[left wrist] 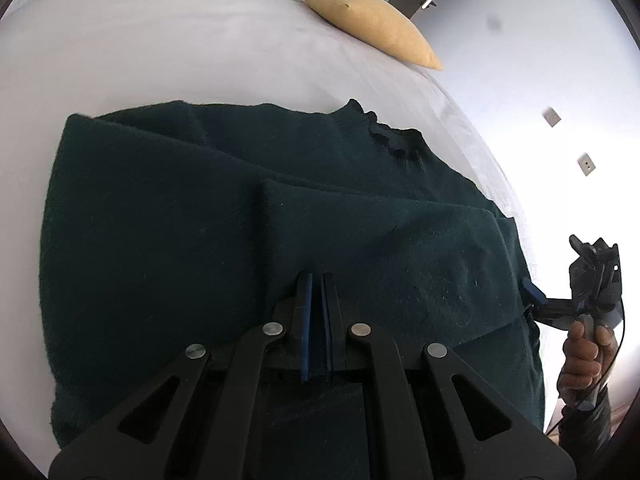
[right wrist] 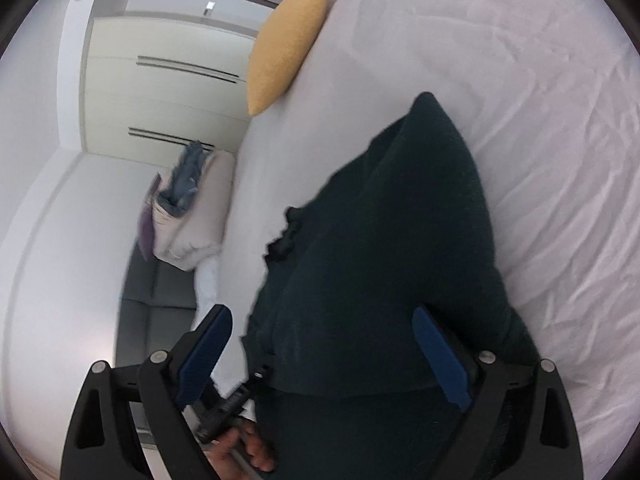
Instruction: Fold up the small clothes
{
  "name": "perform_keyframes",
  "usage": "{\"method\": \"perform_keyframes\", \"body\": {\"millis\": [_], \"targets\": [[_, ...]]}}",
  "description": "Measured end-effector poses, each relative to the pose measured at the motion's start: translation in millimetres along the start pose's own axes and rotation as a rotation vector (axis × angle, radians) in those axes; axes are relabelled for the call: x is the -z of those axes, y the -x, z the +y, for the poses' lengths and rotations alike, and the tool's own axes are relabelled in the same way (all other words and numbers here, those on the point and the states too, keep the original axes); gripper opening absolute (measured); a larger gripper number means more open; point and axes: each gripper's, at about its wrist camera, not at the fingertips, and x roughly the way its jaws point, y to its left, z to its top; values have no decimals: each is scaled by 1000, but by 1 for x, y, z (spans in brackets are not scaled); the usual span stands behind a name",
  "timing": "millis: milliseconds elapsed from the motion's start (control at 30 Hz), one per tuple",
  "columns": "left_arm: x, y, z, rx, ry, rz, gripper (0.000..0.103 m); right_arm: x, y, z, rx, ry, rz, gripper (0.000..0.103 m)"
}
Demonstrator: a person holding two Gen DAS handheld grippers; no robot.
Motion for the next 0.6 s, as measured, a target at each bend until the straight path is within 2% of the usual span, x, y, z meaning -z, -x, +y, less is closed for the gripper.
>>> {"method": "perform_keyframes", "body": {"millis": [133, 200, 267, 400, 467, 500, 533, 600], "targets": [[2, 9, 9, 10, 35, -2, 6, 1, -10, -4, 48, -14, 10, 96], [5, 15, 8, -19, 14, -5, 6, 2, -12, -6, 54, -4, 11, 96], [6, 24, 11, -8, 34, -12, 6, 3, -12, -5, 56, 2, 7, 96], [-5, 63, 26, 43, 115, -125, 8, 4, -13, -4, 48, -1, 5, 97], [-15, 66, 32, 81, 151, -111, 36, 4, -12, -5, 42, -4, 3, 97], [-18, 65, 33, 91, 162, -93, 75, 4, -11, -6, 41, -6, -1, 97], [-20, 63, 32, 99, 167, -89, 91, 5, -11, -5, 41, -5, -4, 96], [-22, 58, 27, 151, 155, -76, 91, 5, -12, -5, 46, 2, -5, 97]]}}
